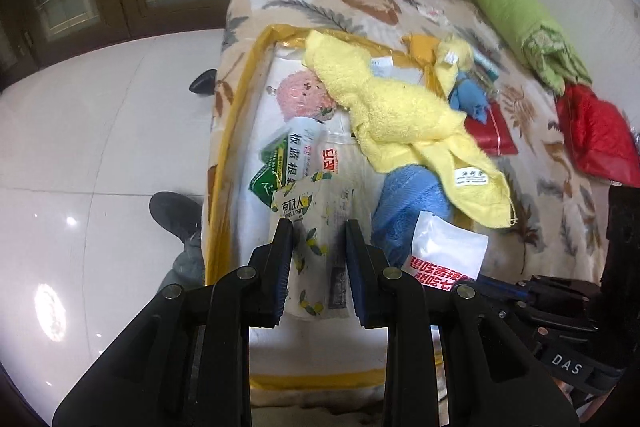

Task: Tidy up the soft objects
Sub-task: 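Drop tissue pack and white sachet into the clear bag and release, then carry yellow towel with left tool while right tool carries cartoon tissue pack into bag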

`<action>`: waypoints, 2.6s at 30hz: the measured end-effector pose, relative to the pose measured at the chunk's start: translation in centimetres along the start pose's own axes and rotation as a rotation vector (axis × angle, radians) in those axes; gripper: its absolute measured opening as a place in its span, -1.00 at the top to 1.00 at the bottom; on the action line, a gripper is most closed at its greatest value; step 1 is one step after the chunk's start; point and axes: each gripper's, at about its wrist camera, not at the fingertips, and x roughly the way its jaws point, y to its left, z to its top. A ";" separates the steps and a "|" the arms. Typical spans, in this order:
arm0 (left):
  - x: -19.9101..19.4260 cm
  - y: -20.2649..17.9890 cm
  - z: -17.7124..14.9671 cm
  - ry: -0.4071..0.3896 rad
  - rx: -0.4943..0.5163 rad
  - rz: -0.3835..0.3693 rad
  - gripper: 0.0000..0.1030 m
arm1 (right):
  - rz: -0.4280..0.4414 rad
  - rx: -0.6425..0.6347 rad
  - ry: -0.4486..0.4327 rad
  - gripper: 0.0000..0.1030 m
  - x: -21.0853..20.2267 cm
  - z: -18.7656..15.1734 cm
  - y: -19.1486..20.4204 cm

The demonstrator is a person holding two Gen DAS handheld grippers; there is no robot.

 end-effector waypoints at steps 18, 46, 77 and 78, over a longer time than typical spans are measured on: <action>-1.2 0.1 -0.8 -0.024 -0.070 -0.049 -0.09 | 0.105 -0.012 -0.096 -0.12 -3.7 -1.6 -1.2; 11.9 -15.0 20.3 0.024 0.149 -0.236 -0.08 | -0.034 0.245 -0.299 -0.55 -10.3 7.0 -16.2; 2.8 -9.3 11.2 -0.239 -0.072 -0.380 0.27 | -0.208 0.291 -0.132 -0.54 -1.9 22.4 -23.3; 2.7 -9.0 11.0 -0.238 -0.080 -0.385 0.27 | -0.208 0.297 -0.130 -0.50 -1.7 22.4 -23.5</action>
